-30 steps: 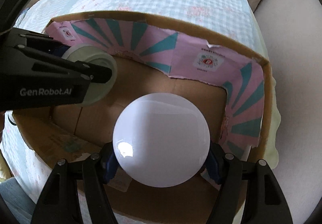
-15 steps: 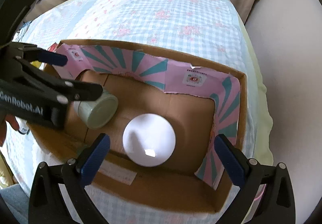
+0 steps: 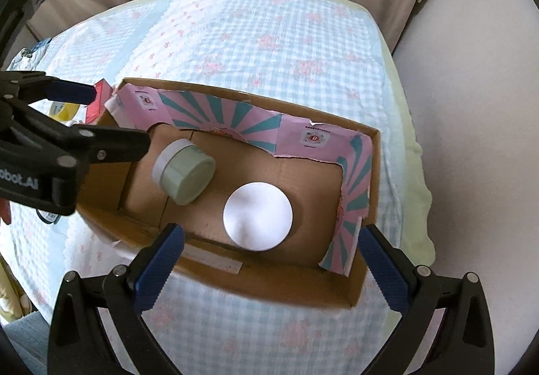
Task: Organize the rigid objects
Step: 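Open both tools to drop the jars into the box and withdraw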
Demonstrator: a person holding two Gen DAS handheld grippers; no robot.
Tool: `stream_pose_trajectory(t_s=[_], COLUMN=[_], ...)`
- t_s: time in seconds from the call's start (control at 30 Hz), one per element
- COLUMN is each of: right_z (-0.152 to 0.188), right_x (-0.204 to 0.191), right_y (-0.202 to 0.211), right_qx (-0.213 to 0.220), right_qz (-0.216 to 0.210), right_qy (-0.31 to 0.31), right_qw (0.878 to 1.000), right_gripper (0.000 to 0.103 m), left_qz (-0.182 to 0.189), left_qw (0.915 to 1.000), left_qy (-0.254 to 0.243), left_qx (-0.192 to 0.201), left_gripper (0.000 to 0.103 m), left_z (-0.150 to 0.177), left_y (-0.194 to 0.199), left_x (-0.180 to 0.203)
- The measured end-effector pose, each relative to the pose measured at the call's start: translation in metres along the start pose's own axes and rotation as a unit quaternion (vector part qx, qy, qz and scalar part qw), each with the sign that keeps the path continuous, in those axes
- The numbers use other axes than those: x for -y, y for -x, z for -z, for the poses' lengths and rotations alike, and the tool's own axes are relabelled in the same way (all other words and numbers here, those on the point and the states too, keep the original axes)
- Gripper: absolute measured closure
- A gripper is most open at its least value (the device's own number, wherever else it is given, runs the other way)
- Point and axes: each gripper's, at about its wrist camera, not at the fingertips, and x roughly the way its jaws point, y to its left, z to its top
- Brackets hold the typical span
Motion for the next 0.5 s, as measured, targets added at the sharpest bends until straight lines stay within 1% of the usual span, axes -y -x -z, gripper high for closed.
stream_pose_trajectory(t_s=[0.07, 0.2, 0.27, 0.37, 0.5], right_z=[-0.001, -0.002, -0.001, 0.0, 0.0], right_x=[-0.004, -0.008, -0.014, -0.025, -0.056], right_y=[0.013, 0.036, 0.054, 0.077, 0.114], right_qx=[-0.003, 0.004, 0.012, 0.019, 0.039], right_qz=[-0.001, 0.003, 0.009, 0.021, 0.044], right_qy=[-0.002, -0.01, -0.017, -0.024, -0.034], right_qw=[1.0, 1.0, 1.0, 0.999, 0.998], right_gripper=[0.0, 0.0, 0.0, 0.0, 0.0], left_qz=[0.001, -0.002, -0.002, -0.002, -0.013], left_qw=[0.9999, 0.9991, 0.9982, 0.9963, 0.9935], left_qy=[0.001, -0.004, -0.006, -0.005, -0.007], left_qx=[0.01, 0.043, 0.06, 0.086, 0.113], left_gripper=[0.0, 0.0, 0.0, 0.0, 0.0], left_z=[0.004, 0.015, 0.023, 0.037, 0.061], left_y=[0.017, 0.064, 0.087, 0.122, 0.162], left_x=[-0.002, -0.01, -0.018, -0.036, -0.075])
